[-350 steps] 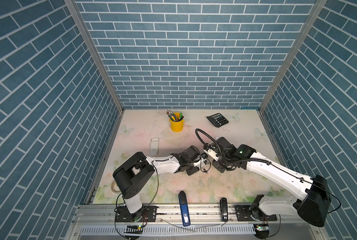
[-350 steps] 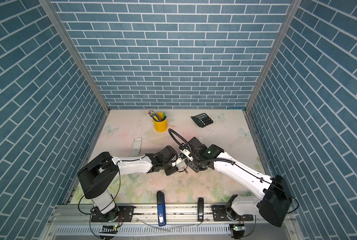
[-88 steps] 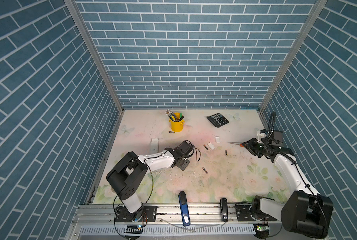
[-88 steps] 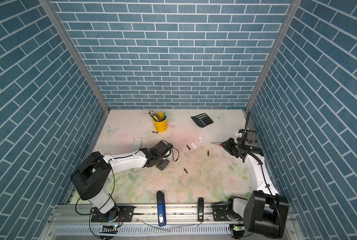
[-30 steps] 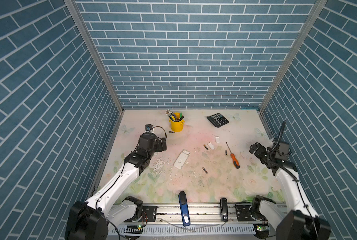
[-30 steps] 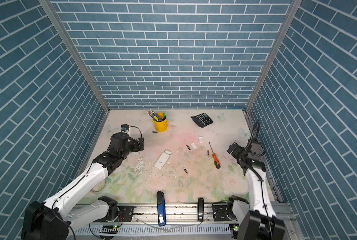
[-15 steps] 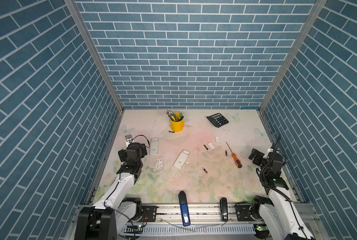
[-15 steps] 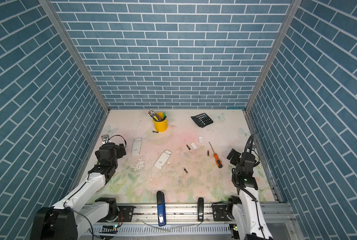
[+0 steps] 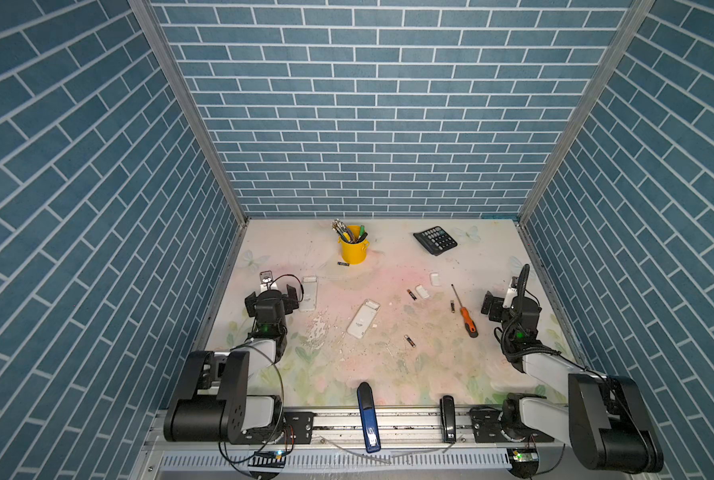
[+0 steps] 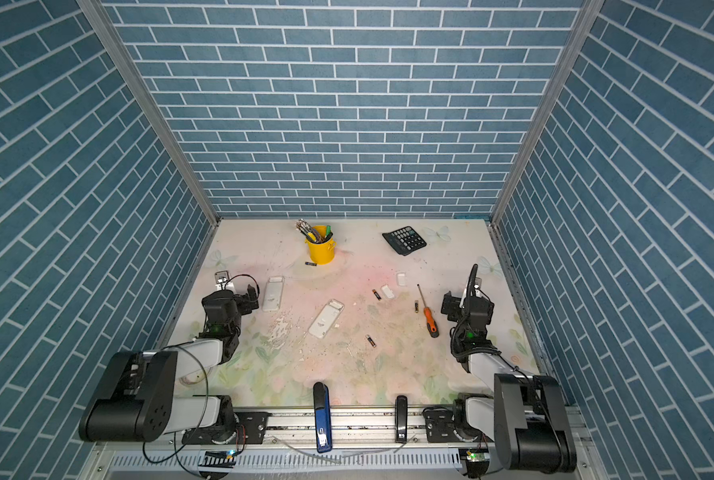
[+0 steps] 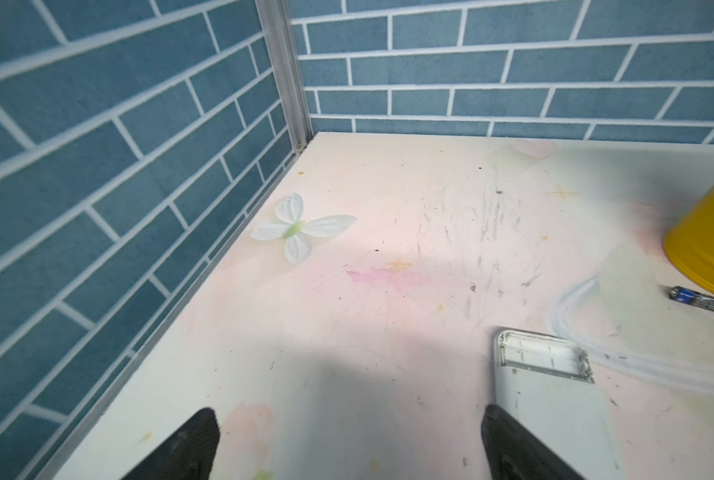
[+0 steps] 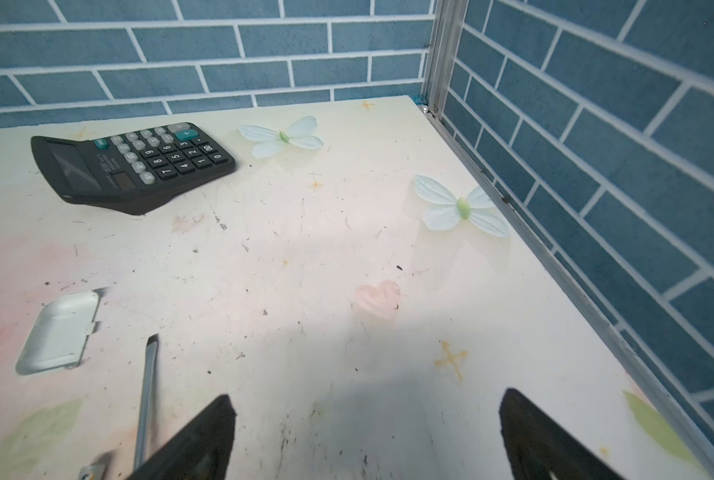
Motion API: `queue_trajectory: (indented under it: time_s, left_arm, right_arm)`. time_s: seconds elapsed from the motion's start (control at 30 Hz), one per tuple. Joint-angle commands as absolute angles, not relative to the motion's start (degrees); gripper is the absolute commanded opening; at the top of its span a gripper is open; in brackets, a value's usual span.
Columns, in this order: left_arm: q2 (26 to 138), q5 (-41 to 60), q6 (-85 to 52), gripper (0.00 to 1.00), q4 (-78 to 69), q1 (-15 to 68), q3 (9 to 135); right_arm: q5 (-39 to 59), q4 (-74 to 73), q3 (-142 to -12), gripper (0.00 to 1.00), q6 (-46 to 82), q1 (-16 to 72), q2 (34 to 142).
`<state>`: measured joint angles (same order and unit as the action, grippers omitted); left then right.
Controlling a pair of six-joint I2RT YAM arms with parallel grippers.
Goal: Unload the batteries from the remote control
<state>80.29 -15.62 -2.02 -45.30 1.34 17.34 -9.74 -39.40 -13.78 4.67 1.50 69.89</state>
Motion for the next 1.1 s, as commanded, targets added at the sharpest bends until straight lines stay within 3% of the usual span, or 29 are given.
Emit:
queue_trajectory:
  time_s: [0.0,0.27,0.43,0.6,1.07]
  left_arm:
    - [84.9,-11.4,-0.2,1.00,-52.2,0.9,19.2]
    - [87.3,-2.1,3.7,1.00,-55.5,0.9,18.8]
    - [87.1,-1.7,3.9,1.00,-56.1,0.9,18.4]
    - [87.1,8.4,8.0,1.00,-52.5,0.9,20.1]
    - [87.7,4.8,5.9,1.00,-50.9,0.6,21.5]
  right_arm:
    - [-8.1,-49.8,-14.5,0.99,0.3,1.8,73.7]
    - [-6.4,-63.3,-16.2,0.98,-1.2,1.7,89.1]
    - [-4.3,-53.2,-20.8,0.99,0.9,0.0,88.6]
    - [-5.2,-50.5,-22.2,0.99,2.7,-1.2,88.5]
    - [-5.2,-50.2,-22.3,0.99,2.7,-1.2,88.4]
